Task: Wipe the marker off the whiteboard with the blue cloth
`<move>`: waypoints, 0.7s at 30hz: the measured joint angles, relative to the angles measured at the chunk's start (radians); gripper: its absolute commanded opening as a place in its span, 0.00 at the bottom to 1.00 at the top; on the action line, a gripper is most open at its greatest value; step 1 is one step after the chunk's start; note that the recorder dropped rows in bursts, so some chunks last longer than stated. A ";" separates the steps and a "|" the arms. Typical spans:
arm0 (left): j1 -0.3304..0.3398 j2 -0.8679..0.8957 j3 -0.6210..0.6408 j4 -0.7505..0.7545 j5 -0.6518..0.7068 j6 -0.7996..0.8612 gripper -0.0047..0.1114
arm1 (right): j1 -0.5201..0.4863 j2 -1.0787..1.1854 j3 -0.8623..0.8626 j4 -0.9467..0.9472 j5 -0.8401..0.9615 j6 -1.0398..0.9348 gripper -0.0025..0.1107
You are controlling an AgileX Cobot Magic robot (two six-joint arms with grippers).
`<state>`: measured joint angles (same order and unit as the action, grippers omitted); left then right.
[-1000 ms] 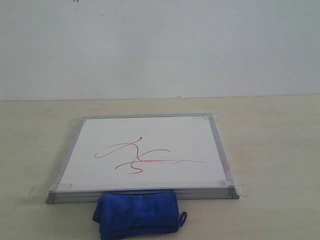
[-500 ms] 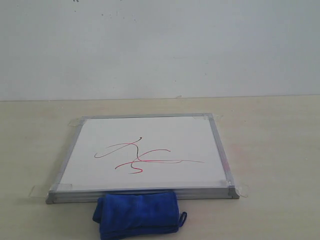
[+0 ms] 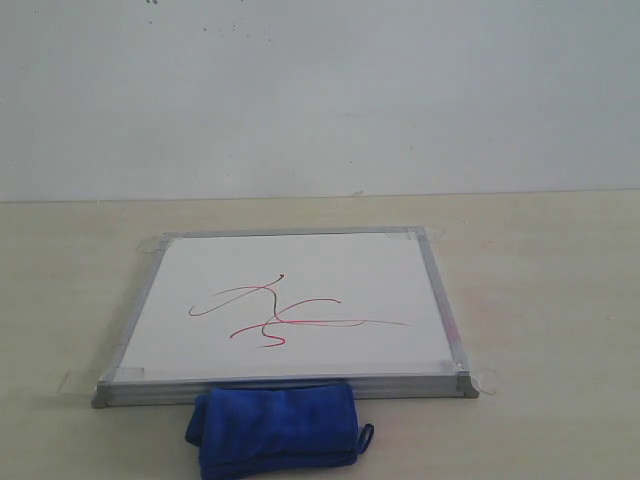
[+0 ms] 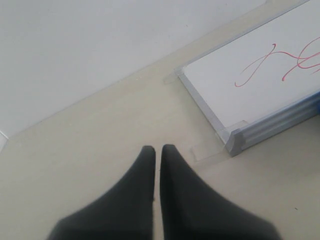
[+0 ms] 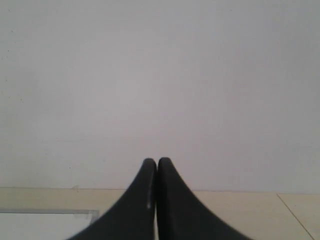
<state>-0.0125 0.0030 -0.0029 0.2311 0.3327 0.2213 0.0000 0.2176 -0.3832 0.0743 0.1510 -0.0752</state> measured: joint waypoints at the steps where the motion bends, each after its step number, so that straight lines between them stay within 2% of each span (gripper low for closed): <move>1: 0.000 0.000 0.000 0.000 0.000 0.000 0.07 | 0.000 0.000 0.000 0.000 0.002 0.005 0.02; 5: 0.000 0.000 0.000 0.000 0.000 0.000 0.07 | 0.000 0.018 -0.002 0.002 0.050 0.008 0.02; 14: 0.000 0.000 0.000 0.000 0.000 0.000 0.07 | 0.000 0.278 -0.002 0.052 0.408 0.009 0.02; 17: 0.000 0.000 0.000 0.000 0.000 0.000 0.07 | 0.000 0.373 -0.002 0.136 0.374 0.011 0.02; 21: 0.000 0.000 0.000 0.000 0.000 0.000 0.07 | 0.000 0.458 -0.002 0.352 0.144 -0.002 0.02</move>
<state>-0.0125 0.0030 -0.0029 0.2311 0.3327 0.2213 0.0000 0.6752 -0.3857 0.4267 0.2947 -0.0770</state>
